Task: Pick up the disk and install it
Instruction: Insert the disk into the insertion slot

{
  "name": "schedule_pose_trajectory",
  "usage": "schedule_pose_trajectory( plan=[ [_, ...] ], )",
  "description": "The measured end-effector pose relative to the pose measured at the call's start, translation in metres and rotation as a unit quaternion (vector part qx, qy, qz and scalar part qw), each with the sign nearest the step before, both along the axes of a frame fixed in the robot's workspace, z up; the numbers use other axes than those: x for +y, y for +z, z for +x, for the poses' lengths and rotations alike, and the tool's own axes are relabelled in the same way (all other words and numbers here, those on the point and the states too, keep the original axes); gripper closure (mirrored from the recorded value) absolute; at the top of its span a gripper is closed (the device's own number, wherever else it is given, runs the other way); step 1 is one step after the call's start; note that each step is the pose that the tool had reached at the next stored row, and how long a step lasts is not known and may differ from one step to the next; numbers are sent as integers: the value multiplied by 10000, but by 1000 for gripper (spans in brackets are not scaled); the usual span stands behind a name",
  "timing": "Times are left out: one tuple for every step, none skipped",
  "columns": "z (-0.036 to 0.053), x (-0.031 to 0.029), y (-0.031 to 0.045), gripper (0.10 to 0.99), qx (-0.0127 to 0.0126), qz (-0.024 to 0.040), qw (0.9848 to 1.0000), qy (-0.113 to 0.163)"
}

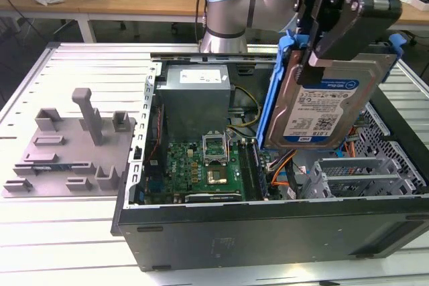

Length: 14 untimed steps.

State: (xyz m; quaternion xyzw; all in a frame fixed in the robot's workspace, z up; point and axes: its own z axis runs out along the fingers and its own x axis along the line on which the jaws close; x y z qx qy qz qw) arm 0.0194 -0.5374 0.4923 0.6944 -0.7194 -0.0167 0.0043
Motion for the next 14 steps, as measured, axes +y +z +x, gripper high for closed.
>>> schedule_pose_trajectory(
  plan=[
    [22,0,-1,718,0,0,10000,-5],
    [61,-1,-1,718,0,0,10000,-12],
    [99,-2,-2,718,0,0,10000,-17],
    [136,-3,-3,718,0,0,10000,-21],
    [170,-3,-3,718,0,-1,10000,-23],
    [206,-3,-3,718,0,-1,10000,-25],
    [271,-5,-5,718,0,0,10000,-27],
    [328,-5,-5,718,0,0,10000,-28],
    [391,-6,-6,718,0,0,10000,-28],
    [438,-6,-6,718,0,0,10000,-28],
    [475,-6,-6,718,0,0,10000,-29],
    [532,-6,-7,718,0,0,10000,-28],
    [561,-6,-7,718,0,0,10000,-28],
    [590,-6,-7,718,0,0,10000,-28]
  ],
)
